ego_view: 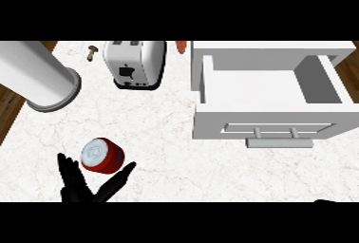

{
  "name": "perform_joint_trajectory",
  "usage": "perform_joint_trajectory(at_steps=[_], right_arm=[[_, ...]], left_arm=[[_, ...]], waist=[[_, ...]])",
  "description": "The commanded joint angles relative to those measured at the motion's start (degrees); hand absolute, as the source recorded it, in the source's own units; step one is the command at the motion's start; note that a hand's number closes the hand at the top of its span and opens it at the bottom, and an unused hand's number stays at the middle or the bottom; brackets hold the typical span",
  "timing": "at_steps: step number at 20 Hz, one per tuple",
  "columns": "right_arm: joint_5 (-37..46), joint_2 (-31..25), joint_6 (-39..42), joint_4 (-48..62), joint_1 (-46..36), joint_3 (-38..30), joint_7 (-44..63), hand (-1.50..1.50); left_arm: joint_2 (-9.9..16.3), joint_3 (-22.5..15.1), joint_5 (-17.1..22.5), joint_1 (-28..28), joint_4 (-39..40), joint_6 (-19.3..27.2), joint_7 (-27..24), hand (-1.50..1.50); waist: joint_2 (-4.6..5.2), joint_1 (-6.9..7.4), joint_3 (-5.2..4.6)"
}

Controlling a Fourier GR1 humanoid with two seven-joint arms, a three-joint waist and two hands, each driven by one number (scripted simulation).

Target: Pick up the can, place it into the drawer and close the drawer

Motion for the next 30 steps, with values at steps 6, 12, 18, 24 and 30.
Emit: perform_joint_trajectory(at_steps=[6,12,18,24,30], right_arm=[[2.72,0.58,-0.41,1.32,-3.23,-0.05,1.46,-1.5],[-2.7,-1.55,3.42,-2.51,-0.13,-5.35,2.74,-1.5],[-0.39,-1.27,1.57,1.5,-5.66,-4.5,3.95,-1.5],[-1.42,-1.74,2.43,-1.04,-5.7,-5.31,5.43,-1.5],[2.9,1.42,1.19,1.72,-5.64,-2.93,1.71,-1.5]], left_arm=[[-0.02,2.57,13.16,-6.9,13.36,-1.76,-10.63,-1.5],[-0.02,8.04,18.12,-8.64,23.56,-8.41,-19.25,-1.5],[0.94,14.2,17.84,-12.32,32.53,-17.91,-22.97,-1.5],[4.54,17.13,17.46,-22.03,40.32,-20.79,-21.36,-1.5],[2.78,16.81,16.42,-24.51,45.14,-25.87,-23.13,1.5]], waist=[[0.04,0.01,0.01],[0.02,-0.17,0.01],[0.08,-0.03,0.0],[0.1,-0.31,-0.01],[0.12,-0.25,0.0]])
